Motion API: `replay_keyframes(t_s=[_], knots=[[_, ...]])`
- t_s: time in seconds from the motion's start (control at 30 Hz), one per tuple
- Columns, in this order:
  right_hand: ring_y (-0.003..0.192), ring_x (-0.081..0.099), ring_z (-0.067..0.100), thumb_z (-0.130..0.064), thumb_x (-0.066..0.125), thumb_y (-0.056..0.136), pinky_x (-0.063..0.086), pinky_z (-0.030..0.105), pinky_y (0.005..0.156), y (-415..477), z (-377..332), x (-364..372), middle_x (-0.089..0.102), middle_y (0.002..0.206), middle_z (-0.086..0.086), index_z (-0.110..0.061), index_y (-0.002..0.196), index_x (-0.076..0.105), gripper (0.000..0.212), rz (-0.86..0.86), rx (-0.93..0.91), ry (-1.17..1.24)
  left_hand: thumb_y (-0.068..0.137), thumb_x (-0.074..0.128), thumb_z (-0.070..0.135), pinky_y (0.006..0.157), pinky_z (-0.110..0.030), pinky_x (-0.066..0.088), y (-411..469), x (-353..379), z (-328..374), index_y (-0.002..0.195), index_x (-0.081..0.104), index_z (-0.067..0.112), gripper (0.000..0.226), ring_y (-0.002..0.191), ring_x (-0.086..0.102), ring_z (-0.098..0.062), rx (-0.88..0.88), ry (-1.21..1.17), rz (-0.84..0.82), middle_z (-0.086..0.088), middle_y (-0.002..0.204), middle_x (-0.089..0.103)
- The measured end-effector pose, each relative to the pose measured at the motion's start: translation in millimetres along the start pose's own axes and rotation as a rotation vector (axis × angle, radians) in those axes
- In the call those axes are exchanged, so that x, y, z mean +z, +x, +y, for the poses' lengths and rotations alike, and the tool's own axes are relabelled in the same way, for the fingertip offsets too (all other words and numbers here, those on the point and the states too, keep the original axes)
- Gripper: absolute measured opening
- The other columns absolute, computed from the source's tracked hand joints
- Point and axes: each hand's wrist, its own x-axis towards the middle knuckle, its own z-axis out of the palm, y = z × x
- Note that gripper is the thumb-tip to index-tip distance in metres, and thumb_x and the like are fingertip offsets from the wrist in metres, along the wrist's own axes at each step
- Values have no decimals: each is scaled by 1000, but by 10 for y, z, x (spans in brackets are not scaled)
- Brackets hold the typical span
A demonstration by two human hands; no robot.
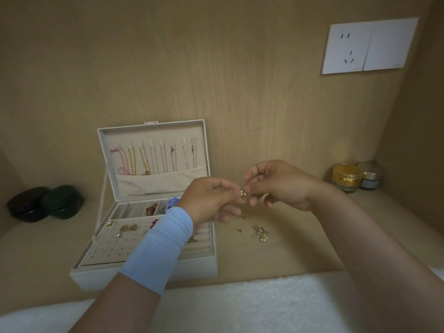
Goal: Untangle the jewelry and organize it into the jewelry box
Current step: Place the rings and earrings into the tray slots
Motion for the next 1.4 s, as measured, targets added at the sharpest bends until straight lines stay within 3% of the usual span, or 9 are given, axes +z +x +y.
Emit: replay_keyframes(t_s=[0.23, 0.33, 0.43, 0.6, 0.8, 0.97, 1.07, 1.2, 1.4], knots=[[58, 62, 15, -4, 68, 90, 42, 25, 46, -23, -161, 467, 70, 75, 4, -11, 99, 64, 13, 51, -103, 44, 85, 73, 9, 49, -22, 51, -236, -359, -12, 101, 69, 7, 17, 63, 65, -15, 23, -103, 55, -13, 92, 76], [67, 64, 11, -14, 75, 87, 48, 22, 52, -21, -261, 645, 73, 81, -1, -15, 106, 71, 20, 51, -116, -32, 85, 72, 9, 47, -21, 47, -327, -556, -15, 99, 70, 8, 13, 59, 62, -15, 46, -93, 83, -9, 81, 76], [67, 64, 12, -10, 79, 81, 49, 19, 52, 30, -356, 865, 73, 81, 1, -13, 103, 75, 22, 44, -161, -69, 86, 73, 12, 48, -22, 45, -433, -810, -50, 95, 73, 9, 10, 59, 60, -14, 49, -85, 87, -4, 73, 73], [55, 59, 3, -2, 78, 81, 47, 14, 53, 189, -427, 1256, 72, 66, -3, -7, 92, 79, 13, 0, -269, -83, 91, 65, 13, 46, -16, 47, -634, -1201, -167, 105, 72, 5, 18, 55, 55, -6, -48, -195, 68, -3, 78, 73], [66, 62, 6, -11, 77, 84, 51, 22, 66, 363, -477, 1623, 74, 72, 0, -19, 87, 79, 9, -49, -330, -241, 93, 63, 18, 45, -13, 46, -753, -1579, -336, 109, 70, 6, 21, 54, 53, -3, -131, -289, 37, -1, 80, 73], [55, 55, -1, -23, 69, 91, 41, 13, 54, 433, -529, 1821, 68, 62, -9, -16, 92, 78, 11, -76, -166, -166, 94, 62, 23, 49, -17, 49, -795, -1777, -424, 111, 71, 12, 22, 60, 59, -7, -80, -201, 96, -2, 91, 76], [55, 55, 3, -29, 71, 89, 36, 21, 53, 456, -556, 1848, 68, 64, -5, -19, 92, 78, 12, -50, -34, -144, 94, 63, 23, 52, -21, 51, -799, -1861, -480, 111, 71, 13, 21, 67, 64, -10, -30, -146, 123, -2, 97, 77], [55, 53, 9, -19, 73, 87, 29, 24, 50, 542, -584, 1881, 74, 80, 1, -13, 91, 78, 9, -90, 70, -16, 92, 66, 21, 53, -21, 54, -799, -1850, -485, 107, 72, 12, 19, 72, 69, -12, -1, -122, 108, -2, 95, 77], [52, 48, 10, -18, 71, 88, 24, 21, 43, 611, -620, 1899, 69, 82, 6, -7, 98, 76, 16, -108, 97, -5, 91, 66, 18, 48, -17, 48, -789, -1868, -518, 105, 73, 12, 17, 64, 62, -7, 14, -190, 106, -1, 92, 77]])
